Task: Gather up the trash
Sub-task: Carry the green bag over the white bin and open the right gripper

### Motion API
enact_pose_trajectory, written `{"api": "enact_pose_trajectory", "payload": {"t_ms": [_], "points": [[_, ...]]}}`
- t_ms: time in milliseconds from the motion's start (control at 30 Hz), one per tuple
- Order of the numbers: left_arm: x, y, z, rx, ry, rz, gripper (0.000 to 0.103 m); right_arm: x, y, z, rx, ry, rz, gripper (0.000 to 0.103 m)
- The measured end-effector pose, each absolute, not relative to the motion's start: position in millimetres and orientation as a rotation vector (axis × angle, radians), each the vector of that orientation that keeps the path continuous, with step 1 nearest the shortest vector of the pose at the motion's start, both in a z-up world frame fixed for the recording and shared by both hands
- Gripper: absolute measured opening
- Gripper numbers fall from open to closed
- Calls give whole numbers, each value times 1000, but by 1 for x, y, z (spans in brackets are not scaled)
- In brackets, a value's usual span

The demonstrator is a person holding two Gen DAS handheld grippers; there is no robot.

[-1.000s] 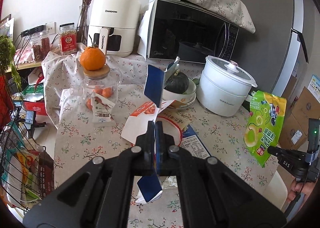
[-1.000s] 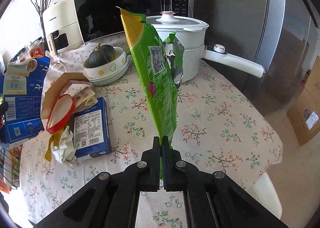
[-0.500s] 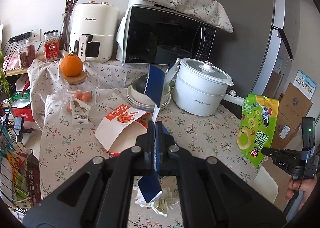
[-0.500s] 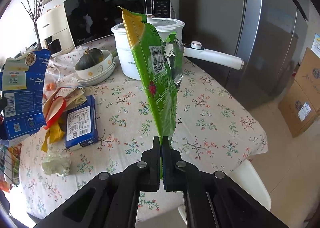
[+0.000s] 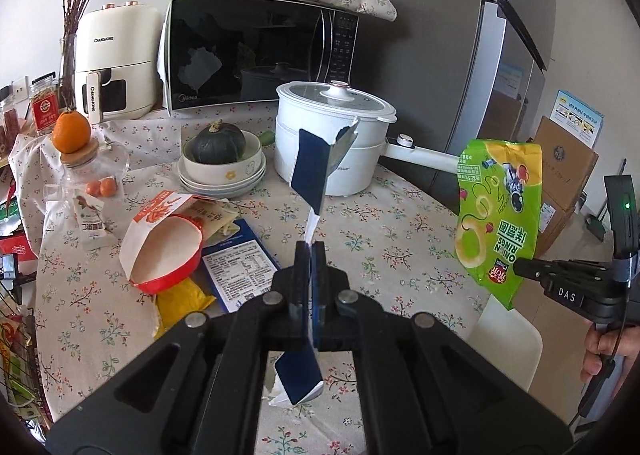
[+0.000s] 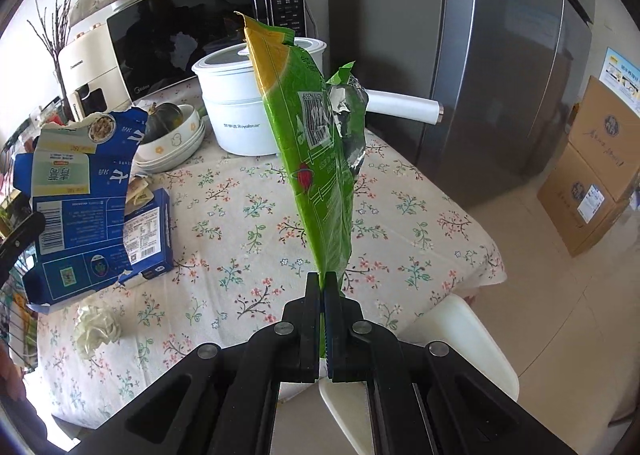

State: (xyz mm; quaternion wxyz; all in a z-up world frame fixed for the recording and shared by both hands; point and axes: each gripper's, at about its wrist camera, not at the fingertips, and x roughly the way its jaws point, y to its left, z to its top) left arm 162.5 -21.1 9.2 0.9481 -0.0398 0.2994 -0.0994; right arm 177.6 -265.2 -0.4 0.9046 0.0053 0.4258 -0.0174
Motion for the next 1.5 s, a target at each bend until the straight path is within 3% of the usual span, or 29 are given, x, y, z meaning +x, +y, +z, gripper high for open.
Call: {"api": "enact_pose_trajectory", "payload": {"t_ms": [933,1500], "points": [[141,-192,-25,50,720,-505,1,94,-410,-25,220,1031,-186,2],[103,-253,-29,172,675,-635,1,57,-449,-49,305,1116,-219,2]]}}
